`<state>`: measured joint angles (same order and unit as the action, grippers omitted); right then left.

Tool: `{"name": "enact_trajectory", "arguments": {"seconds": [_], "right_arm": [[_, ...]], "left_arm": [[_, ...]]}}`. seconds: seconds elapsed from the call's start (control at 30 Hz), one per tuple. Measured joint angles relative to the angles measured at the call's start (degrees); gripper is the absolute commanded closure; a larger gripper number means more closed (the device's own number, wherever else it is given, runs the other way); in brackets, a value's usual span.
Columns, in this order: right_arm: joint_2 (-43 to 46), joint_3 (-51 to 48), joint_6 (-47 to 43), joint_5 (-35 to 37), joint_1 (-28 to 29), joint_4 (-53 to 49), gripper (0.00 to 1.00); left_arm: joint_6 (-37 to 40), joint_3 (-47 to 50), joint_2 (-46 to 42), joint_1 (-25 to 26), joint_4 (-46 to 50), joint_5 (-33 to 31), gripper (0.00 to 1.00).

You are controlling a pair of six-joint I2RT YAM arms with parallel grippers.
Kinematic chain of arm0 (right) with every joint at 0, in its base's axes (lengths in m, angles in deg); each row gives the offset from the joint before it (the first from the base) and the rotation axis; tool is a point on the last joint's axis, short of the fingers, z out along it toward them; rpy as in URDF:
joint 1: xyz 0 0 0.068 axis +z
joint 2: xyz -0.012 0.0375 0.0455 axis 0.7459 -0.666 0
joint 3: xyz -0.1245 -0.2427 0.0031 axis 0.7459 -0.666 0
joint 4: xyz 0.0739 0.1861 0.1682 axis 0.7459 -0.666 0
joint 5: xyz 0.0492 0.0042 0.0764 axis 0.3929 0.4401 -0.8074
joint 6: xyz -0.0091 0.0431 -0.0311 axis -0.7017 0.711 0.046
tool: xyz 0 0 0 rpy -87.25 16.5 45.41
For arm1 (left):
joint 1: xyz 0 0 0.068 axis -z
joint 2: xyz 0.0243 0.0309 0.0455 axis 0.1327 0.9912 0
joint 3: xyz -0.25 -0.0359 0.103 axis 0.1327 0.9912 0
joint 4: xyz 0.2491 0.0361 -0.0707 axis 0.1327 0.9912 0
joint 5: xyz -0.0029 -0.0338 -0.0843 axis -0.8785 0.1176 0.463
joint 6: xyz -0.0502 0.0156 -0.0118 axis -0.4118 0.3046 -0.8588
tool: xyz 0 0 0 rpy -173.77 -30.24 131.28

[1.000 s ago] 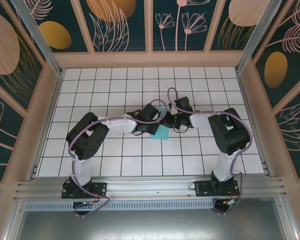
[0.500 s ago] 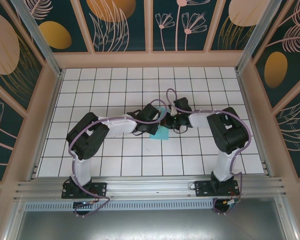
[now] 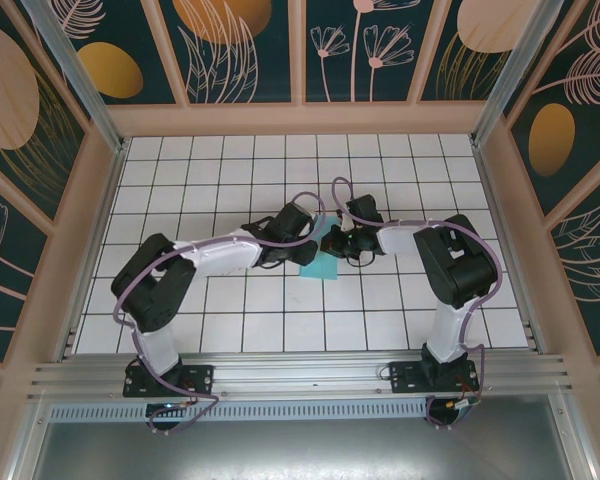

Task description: Fold a paper plane with a square sheet of paper (fold left side to right side)

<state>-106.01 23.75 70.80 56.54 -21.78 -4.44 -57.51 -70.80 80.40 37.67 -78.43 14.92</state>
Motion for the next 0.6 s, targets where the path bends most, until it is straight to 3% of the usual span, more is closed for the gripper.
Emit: {"name": "enact_trajectory", "arguments": {"seconds": [0.37,0.6], "right_arm": [[0.0,0.0,0.0,0.0,0.0,0.0,1.00],[0.0,0.1,-0.1,0.0,0.0,-0.2,1.00]], "left_arm": [[-6.0,6.7,-1.3,-2.4,-7.3,17.5,0.74],[-8.5,8.8,-0.5,-5.8,-13.1,24.1,0.76]]}}
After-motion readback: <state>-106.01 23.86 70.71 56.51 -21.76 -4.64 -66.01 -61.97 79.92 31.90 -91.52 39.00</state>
